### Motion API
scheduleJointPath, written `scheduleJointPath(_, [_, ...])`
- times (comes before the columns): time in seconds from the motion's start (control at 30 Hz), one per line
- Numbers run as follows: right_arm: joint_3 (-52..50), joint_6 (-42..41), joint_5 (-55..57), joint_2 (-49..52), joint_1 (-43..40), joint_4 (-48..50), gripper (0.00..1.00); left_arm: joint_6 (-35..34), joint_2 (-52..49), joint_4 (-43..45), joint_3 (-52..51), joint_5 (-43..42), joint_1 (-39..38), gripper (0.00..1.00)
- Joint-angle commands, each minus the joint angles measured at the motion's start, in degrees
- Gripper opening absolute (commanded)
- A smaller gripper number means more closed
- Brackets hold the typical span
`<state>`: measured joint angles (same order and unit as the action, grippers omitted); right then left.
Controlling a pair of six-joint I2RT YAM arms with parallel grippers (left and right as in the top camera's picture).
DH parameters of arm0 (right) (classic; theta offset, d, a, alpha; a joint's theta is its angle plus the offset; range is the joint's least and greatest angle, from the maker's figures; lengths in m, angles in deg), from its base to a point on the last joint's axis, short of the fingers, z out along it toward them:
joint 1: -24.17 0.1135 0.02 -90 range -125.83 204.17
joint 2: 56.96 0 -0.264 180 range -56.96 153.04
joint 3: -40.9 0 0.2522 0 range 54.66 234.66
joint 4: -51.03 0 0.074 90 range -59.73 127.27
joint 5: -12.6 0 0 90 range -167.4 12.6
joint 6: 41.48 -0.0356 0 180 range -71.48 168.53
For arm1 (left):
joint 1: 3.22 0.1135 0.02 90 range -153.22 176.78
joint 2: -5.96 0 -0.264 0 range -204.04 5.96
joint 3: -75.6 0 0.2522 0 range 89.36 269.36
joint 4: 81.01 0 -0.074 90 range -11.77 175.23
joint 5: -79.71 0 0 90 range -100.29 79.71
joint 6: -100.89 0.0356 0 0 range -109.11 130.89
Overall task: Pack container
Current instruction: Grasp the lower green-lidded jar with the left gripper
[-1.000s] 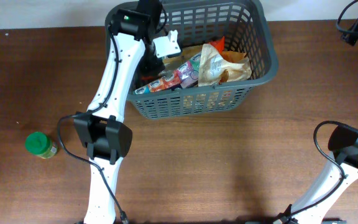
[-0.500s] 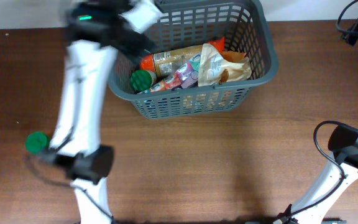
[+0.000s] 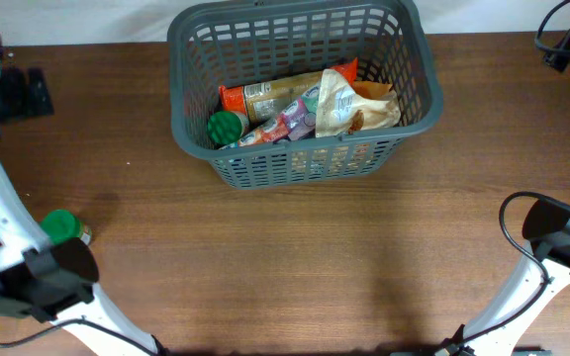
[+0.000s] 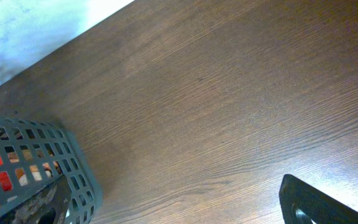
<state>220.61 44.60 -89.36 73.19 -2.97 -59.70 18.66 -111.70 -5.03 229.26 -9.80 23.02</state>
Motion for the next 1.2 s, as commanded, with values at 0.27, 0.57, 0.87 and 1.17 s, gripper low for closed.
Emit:
scheduleJointPath(0.27, [0.07, 0.02, -0.5, 0.5, 0.17, -0.33, 0.99, -1.97, -4.48, 4.61, -28.74, -2.43, 4.96, 0.9])
scheduleJointPath(0.57, [0.07, 0.02, -0.5, 0.5, 0.15, -0.33, 0.99, -1.97, -4.48, 8.68, -36.5, -0.48, 6.47, 0.89])
scheduleJointPath(0.87, [0.07, 0.0, -0.5, 0.5, 0.17, -0.33, 0.99, -2.16, -4.42, 10.19, -38.14, -1.81, 7.34, 0.83])
scheduleJointPath(1.17, [0.07, 0.0, -0.48, 0.5, 0.17, -0.33, 0.99, -2.19, -4.42, 9.2, -38.53, -0.63, 7.43, 0.84])
